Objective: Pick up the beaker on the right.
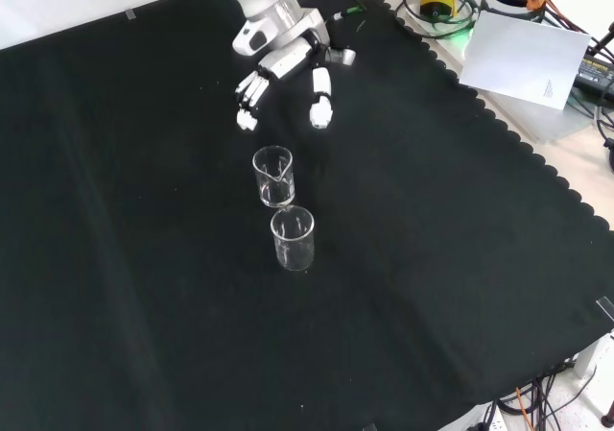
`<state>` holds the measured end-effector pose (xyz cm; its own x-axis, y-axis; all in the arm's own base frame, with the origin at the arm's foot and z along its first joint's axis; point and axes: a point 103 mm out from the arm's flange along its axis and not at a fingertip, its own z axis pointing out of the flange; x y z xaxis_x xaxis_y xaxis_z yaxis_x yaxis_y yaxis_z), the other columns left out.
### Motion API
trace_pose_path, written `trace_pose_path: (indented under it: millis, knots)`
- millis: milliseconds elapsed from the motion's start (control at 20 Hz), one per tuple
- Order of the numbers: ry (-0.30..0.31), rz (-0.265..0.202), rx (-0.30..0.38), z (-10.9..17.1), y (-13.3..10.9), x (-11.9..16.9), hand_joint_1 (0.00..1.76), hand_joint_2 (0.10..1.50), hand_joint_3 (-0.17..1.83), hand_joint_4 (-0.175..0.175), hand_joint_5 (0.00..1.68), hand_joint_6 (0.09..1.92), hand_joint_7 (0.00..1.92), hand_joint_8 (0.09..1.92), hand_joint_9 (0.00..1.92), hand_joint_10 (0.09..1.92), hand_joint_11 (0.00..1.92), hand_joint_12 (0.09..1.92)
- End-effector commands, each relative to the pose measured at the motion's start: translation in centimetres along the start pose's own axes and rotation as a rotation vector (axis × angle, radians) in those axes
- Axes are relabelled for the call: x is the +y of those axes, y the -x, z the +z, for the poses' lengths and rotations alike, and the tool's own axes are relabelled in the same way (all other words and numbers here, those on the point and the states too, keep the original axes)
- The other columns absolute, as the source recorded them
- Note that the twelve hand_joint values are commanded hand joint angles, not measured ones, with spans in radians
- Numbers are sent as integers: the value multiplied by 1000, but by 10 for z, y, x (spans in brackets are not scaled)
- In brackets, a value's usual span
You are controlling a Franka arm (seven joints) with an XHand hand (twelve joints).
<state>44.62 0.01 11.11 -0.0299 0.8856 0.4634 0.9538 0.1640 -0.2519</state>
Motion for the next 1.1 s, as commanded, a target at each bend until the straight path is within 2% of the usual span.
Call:
trace_pose_path:
  millis: [50, 300, 550, 1100]
  knots:
    - [1, -17, 21, 6, -2, 12, 793, 632, 272, -20, 229, 87, 110, 562, 257, 681, 0, 1342]
    - [14, -40, 47, 13, -7, 25, 816, 620, 283, -23, 246, 87, 108, 563, 261, 686, 0, 1334]
    - [19, -77, 71, 18, -13, 36, 849, 562, 390, -27, 284, 87, 111, 569, 210, 690, 0, 1288]
    - [38, -142, 111, 28, -11, 54, 865, 543, 431, -27, 252, 87, 64, 545, 158, 677, 0, 1220]
